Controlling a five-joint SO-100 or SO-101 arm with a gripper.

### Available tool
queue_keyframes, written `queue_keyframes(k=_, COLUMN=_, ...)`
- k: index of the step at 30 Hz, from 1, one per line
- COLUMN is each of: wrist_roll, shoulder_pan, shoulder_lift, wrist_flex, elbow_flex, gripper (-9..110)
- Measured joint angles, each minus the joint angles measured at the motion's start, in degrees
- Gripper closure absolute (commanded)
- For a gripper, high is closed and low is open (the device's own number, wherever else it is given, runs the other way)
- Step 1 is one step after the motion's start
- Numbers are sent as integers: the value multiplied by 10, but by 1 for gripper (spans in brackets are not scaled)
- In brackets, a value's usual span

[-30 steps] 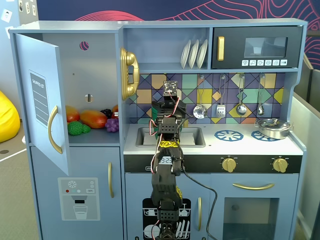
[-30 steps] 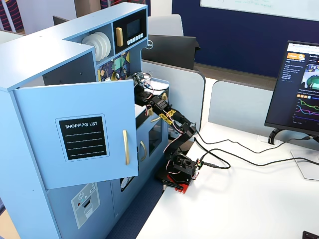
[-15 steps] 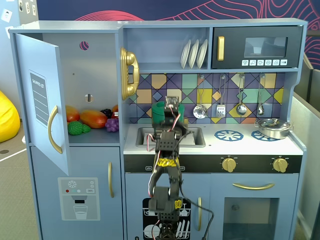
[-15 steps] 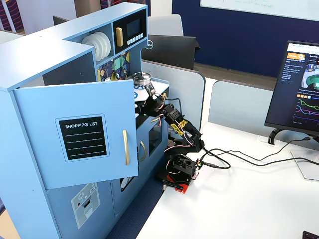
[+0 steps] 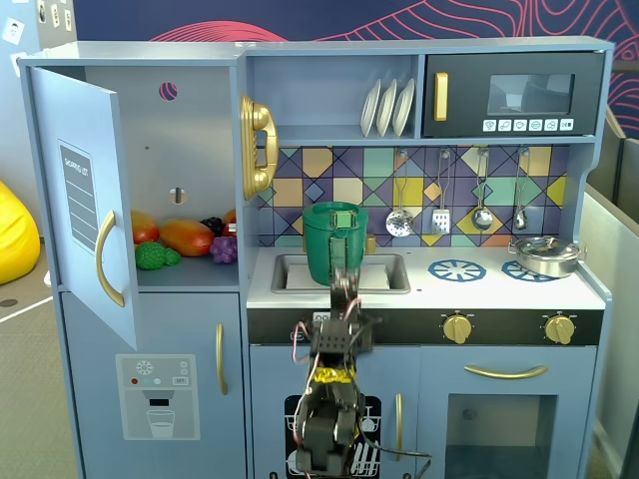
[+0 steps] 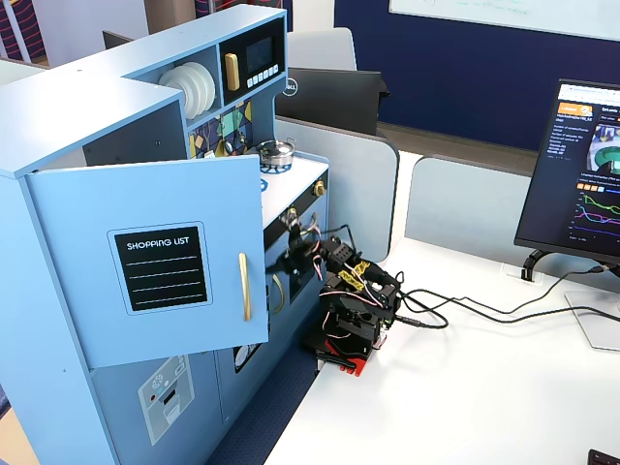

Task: Pick up the lid from the counter and put it on the green recipient

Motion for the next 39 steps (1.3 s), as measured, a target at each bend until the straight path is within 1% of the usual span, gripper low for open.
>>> queue_keyframes(k=3, wrist_roll=23, shoulder_pan=-18, shoulder_lift=28, wrist_flex=25, elbow_flex=70, gripper=101)
queue_keyframes(k=6, wrist_roll=72, shoulder_pan=-31, shoulder_lift=40, wrist_flex=49, elbow_flex=111, gripper=100)
queue_keyframes(k=9, wrist_roll=122, shoulder_pan=-29, shoulder_lift=42, wrist_flex=77, elbow_flex=135, gripper=97)
queue_keyframes(k=12, wrist_roll=172, shoulder_pan=-51, shoulder_lift=45, wrist_flex=116, elbow_flex=138, gripper=95)
queue_keyframes(k=13, wrist_roll=178, shoulder_pan=-54, shoulder_lift=45, wrist_flex=127, elbow_flex=138, gripper=99)
queue_keyframes(k=14, wrist_roll=178, shoulder_pan=-56, shoulder_lift=45, wrist_flex=140, elbow_flex=138, gripper=101)
queue_keyframes(k=15, wrist_roll=163, shoulder_pan=-57, shoulder_lift=46, wrist_flex=157, elbow_flex=138, gripper=101)
queue_keyframes(k=17, wrist_roll=105, shoulder_pan=-54, shoulder_lift=48, wrist_flex=186, elbow_flex=138, gripper=101)
queue_keyframes(k=19, wrist_roll=72, shoulder_pan=-55, shoulder_lift=52, wrist_flex=208, elbow_flex=138, gripper=101)
queue_keyframes(k=23, wrist_roll=82, shoulder_pan=-57, shoulder_lift=56, wrist_flex=253, elbow_flex=138, gripper=99)
queue_keyframes(k=26, wrist_roll=38, shoulder_pan=-55, shoulder_lift=59, wrist_flex=293, elbow_flex=137, gripper=97)
queue_keyframes(k=28, wrist_roll=20, shoulder_pan=-58, shoulder_lift=59, wrist_flex=296, elbow_flex=137, gripper=97)
queue_keyframes(k=39, wrist_roll=40, shoulder_pan=-54, shoulder_lift=59, wrist_flex=300, elbow_flex=137, gripper=95)
